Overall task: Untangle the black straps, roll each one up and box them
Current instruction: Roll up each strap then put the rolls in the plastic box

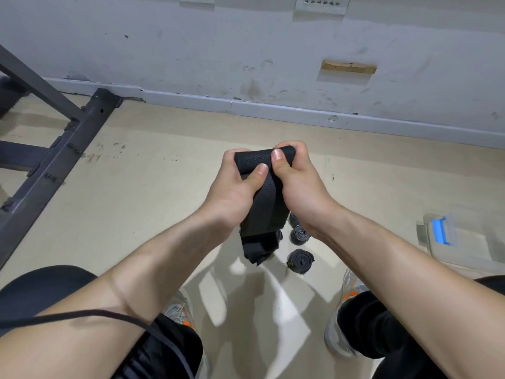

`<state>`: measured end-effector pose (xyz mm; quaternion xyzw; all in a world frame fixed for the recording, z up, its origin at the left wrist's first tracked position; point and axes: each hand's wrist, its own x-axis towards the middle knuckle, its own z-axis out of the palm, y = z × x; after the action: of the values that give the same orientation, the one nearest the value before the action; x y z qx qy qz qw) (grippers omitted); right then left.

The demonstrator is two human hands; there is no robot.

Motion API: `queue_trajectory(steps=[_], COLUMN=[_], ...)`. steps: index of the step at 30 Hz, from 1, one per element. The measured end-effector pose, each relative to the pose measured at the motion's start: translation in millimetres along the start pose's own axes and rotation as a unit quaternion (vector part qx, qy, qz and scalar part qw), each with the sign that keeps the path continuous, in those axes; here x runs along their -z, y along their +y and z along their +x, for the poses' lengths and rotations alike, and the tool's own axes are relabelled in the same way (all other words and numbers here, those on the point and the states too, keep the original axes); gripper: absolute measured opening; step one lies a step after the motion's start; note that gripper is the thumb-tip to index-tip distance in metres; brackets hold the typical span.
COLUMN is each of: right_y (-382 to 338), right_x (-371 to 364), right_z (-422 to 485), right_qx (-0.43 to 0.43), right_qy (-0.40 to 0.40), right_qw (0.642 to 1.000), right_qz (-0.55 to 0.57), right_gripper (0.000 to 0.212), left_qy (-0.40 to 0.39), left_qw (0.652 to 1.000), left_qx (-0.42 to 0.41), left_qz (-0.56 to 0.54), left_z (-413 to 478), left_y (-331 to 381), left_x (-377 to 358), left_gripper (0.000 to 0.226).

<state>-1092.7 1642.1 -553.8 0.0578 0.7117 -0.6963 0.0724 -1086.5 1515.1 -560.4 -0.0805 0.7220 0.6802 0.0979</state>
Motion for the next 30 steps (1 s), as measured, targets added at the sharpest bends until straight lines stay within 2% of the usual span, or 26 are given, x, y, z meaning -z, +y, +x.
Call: queue_trajectory(steps=[6,12,15,17,20,25,27,30], right_y=[-7,-1,-1,-2,-3,4,6,7], right_x=[3,6,9,16,25,23,21,19], right_z=[2,6,7,10,13,15,14,12], right_qx=[-0.021,0.010,0.020,0.041,0.067,0.066,0.071,0.084], right_qy=[-0.009,-0.012,-0.020,-0.045,-0.086,-0.080,-0.077,-0.083], right_qw=[0.999,1.000,0.999,0.994,0.976,0.986,0.987,0.985], right_qz=[0.026,0.010,-0.022,-0.088,-0.188,-0.133,-0.120,-0.128], right_gripper=[0.013,0.012,0.012,0.014,0.016,0.006,0.010,0.020], left_qy=[-0.008,-0.030,-0.020,-0.028,-0.051,-0.069,-0.090,-0.094], left_qw=[0.994,0.992,0.992,0.993,0.994,0.997,0.995,0.989], left_qx=[-0.072,-0.067,-0.063,-0.051,-0.036,-0.014,0.017,0.069], left_qz=[0.085,0.101,0.104,0.100,0.090,0.011,-0.049,-0.089], left_z=[5,4,7,10,13,12,9,6], left_y=[4,8,9,10,10,8,13,20], left_x=[6,8,11,14,20,19,18,15], left_gripper=[0.025,0.058,0.053,0.049,0.044,0.035,0.035,0.046])
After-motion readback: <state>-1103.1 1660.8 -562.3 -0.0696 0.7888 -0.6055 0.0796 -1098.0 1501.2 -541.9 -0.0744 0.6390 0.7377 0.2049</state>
